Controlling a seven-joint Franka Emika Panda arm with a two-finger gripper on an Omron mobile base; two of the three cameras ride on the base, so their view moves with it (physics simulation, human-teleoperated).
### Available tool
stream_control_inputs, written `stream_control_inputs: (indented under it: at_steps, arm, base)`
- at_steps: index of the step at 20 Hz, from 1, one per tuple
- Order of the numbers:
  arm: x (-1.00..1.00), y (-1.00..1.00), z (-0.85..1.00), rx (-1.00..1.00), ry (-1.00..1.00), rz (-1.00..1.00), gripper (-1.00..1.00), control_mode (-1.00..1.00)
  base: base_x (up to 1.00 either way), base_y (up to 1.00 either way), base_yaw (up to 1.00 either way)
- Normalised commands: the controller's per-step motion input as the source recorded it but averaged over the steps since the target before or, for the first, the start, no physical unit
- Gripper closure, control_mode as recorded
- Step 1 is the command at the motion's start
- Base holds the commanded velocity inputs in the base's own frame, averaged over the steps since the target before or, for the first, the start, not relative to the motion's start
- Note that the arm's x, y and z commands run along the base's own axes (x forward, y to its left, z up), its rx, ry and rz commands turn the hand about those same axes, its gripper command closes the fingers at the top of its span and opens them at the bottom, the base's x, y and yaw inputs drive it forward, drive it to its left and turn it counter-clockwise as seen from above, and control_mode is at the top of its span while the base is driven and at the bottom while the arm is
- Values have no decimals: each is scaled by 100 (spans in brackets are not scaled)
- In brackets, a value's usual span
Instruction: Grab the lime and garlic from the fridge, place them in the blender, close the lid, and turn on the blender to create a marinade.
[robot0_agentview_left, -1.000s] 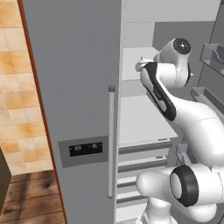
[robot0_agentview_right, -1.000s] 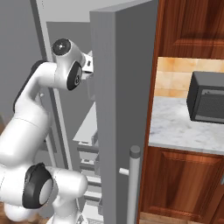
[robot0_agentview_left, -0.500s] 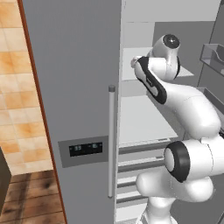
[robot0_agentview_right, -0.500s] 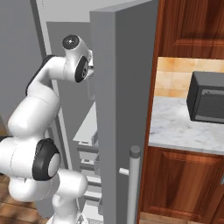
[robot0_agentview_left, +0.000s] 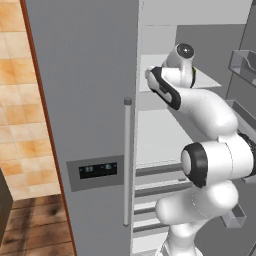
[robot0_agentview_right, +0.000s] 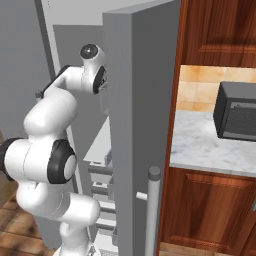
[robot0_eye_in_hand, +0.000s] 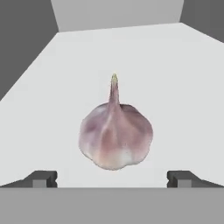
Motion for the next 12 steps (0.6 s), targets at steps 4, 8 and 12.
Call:
stream_control_inputs:
  at_steps: [4,8,12]
  arm:
    - [48,0,-8,0,8,0,-100,-100]
    - [48,0,-1,0,7,0,-100,-100]
    - [33,0,-13,0,7,0,-100,-100]
  base:
    - [0,0,0]
    - [0,0,0]
    - [0,0,0]
